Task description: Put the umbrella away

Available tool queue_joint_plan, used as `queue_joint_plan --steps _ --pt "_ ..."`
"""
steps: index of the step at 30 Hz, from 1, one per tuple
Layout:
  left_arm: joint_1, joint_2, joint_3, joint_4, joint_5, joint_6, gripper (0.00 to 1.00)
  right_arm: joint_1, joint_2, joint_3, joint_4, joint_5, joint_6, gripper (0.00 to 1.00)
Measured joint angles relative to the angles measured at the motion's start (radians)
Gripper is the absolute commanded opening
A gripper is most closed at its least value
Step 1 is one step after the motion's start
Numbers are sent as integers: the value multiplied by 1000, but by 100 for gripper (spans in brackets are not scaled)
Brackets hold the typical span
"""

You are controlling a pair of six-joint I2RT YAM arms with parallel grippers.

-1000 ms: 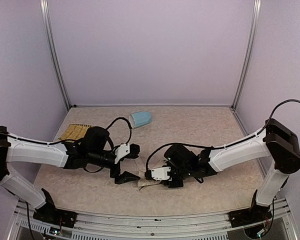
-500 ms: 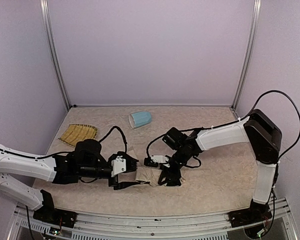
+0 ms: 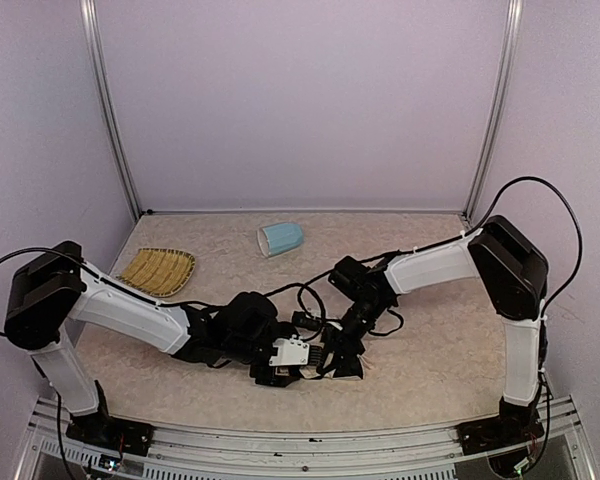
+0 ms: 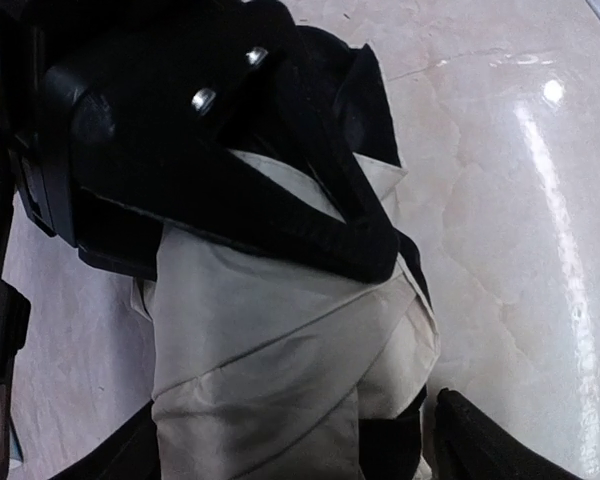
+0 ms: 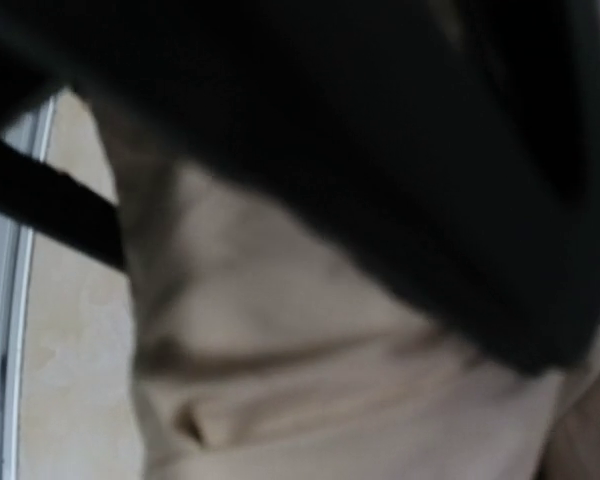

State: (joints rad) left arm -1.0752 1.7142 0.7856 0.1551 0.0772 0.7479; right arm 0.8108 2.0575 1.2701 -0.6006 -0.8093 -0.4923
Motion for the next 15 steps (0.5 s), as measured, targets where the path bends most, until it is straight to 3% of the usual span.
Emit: queue_joint_plan --steps 2,5,12,15 --pt "1 26 24 -12 -2 -1 53 -6 1 -1 1 -8 6 35" --pt "3 45 53 -42 6 -15 36 -21 1 -7 8 -21 27 49" --pt "21 76 124 -123 67 -43 12 -42 -65 -74 60 -28 90 85" --pt "34 101 162 -153 102 -51 8 -47 -136 -147 127 27 117 89"
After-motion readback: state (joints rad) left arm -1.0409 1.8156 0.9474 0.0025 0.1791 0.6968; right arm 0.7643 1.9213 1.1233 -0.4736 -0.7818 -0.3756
